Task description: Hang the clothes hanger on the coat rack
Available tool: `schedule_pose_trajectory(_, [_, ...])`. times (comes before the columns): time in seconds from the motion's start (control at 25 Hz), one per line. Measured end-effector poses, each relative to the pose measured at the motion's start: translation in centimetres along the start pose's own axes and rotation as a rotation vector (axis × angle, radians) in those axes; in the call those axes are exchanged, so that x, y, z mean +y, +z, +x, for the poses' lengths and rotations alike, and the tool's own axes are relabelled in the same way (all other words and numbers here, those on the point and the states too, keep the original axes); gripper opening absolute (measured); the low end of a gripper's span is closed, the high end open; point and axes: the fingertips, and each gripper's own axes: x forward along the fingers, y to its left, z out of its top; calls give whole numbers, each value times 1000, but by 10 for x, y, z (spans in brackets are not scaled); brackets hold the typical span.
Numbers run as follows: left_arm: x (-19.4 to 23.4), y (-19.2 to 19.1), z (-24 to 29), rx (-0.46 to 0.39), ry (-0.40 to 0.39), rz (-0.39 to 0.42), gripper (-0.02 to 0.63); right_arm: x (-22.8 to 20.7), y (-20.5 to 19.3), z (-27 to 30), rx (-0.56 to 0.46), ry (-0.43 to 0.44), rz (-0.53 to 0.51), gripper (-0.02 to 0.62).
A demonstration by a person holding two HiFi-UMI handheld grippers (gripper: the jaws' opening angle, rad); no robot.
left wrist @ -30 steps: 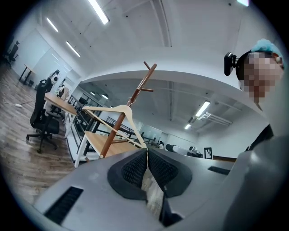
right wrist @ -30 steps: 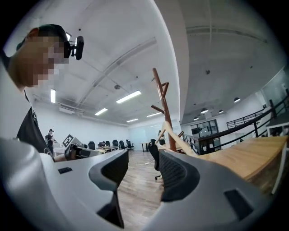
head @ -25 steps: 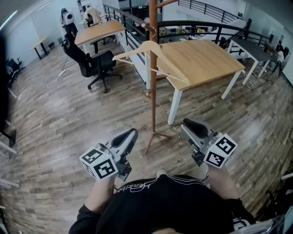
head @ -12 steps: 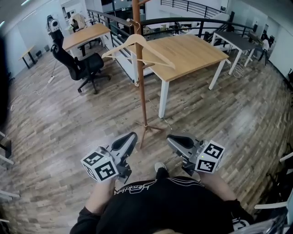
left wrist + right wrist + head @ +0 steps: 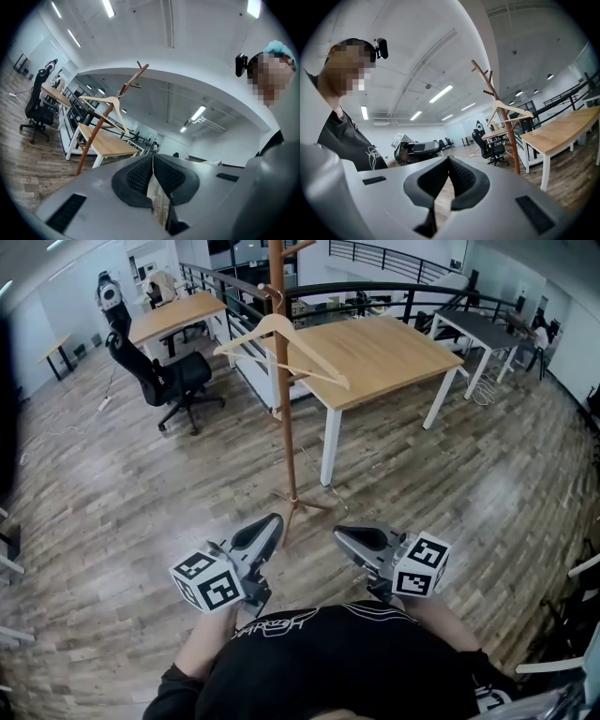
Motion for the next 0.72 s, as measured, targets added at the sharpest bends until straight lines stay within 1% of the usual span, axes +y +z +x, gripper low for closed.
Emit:
schedule_pose_trajectory(0.16, [-7,4,9,-2,1,1,14,-4,8,-7,11,11,-10,40])
schedule_pose_trajectory(0.32, [-13,5,23,5,-4,7,14,-13,21,-16,-1,12,-10,40])
schedule_pose_trajectory(0.56, [-19,7,36,-2,3,7,14,-21,28,-25,-2,21,-10,40])
schedule_pose_trajectory(0.72, [-26,11,41,-6,-2,23,14,-22,29,-32,-5,21,2,40])
